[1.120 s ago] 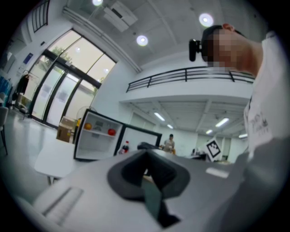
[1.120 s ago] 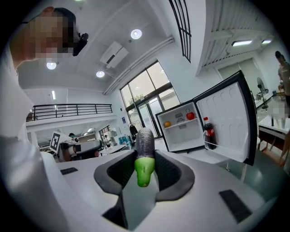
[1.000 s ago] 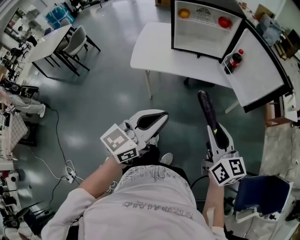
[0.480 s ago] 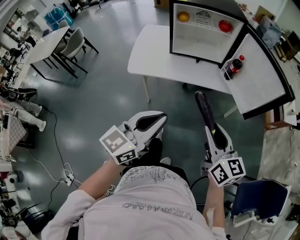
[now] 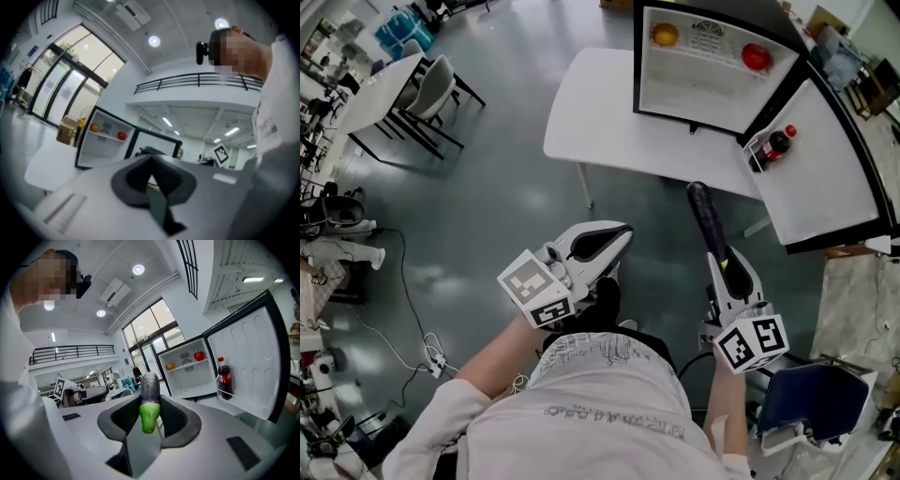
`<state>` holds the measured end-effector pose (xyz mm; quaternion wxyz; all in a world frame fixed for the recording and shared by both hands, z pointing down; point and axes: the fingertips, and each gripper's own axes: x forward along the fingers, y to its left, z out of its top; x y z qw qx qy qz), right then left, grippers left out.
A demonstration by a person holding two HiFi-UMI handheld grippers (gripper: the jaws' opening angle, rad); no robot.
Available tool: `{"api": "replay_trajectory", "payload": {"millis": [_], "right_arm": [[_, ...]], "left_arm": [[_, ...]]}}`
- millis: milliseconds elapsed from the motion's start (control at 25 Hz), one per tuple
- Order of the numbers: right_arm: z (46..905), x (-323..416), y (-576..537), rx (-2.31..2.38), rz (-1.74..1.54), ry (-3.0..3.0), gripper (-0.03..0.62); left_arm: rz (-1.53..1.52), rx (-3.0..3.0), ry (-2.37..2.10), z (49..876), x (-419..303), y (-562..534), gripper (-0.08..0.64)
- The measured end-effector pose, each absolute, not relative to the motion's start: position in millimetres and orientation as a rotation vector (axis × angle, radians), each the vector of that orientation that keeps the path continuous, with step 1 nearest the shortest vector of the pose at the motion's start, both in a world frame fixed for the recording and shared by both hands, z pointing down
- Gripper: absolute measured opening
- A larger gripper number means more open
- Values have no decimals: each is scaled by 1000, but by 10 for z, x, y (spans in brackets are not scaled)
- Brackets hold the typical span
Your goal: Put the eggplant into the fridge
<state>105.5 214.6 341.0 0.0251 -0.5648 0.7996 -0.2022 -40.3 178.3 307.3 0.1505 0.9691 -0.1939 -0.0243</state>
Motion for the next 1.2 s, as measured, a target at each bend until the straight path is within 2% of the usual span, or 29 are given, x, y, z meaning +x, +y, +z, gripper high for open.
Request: {"api": "replay_trajectory", "payload": {"millis": [1200], "right_arm": [[3525,882,17,-1798,-734,2471,135]], "left_arm": [[-46,2717,-488,3191,-506,-426,8]]}}
